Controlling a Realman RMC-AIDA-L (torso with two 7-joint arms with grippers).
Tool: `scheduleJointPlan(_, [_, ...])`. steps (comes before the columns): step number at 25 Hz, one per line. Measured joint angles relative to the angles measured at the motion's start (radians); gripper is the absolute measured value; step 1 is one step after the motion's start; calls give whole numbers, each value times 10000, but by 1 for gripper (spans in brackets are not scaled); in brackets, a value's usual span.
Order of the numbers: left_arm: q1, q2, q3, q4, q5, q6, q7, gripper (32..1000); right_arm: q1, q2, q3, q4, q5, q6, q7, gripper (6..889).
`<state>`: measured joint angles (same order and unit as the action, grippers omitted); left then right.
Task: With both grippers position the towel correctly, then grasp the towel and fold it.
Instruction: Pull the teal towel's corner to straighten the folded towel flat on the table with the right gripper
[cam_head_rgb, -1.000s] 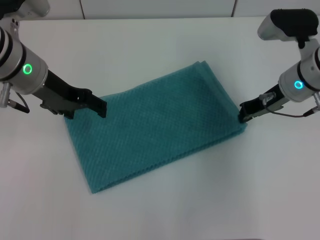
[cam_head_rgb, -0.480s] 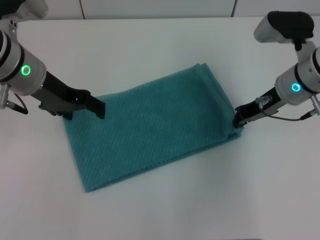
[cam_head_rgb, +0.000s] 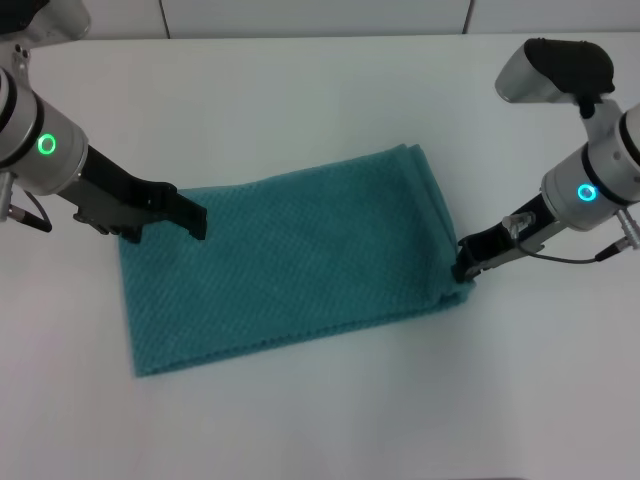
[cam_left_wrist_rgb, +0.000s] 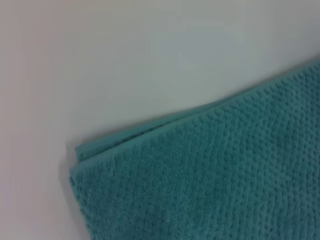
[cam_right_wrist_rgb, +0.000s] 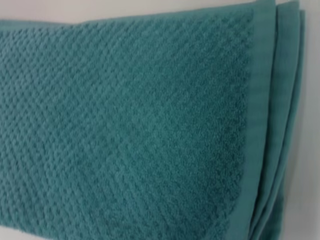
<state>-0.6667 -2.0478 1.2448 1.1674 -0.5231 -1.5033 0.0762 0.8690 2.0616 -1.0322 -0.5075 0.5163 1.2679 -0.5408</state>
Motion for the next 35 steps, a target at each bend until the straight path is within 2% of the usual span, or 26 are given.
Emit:
scheduleJointPlan(14, [78,28,-41,-1,44,0,6,830,-424,82,-95,-240,260,941,66,39])
scheduleJointPlan(22, [145,31,-37,3,48,0,6,825,-912,114,-110,-1142,266,1348,313,38])
scheduleJointPlan(35, [157,31,-50,61,52,-1,6,818,-1069,108,-110,-1373,268,1710,437,37])
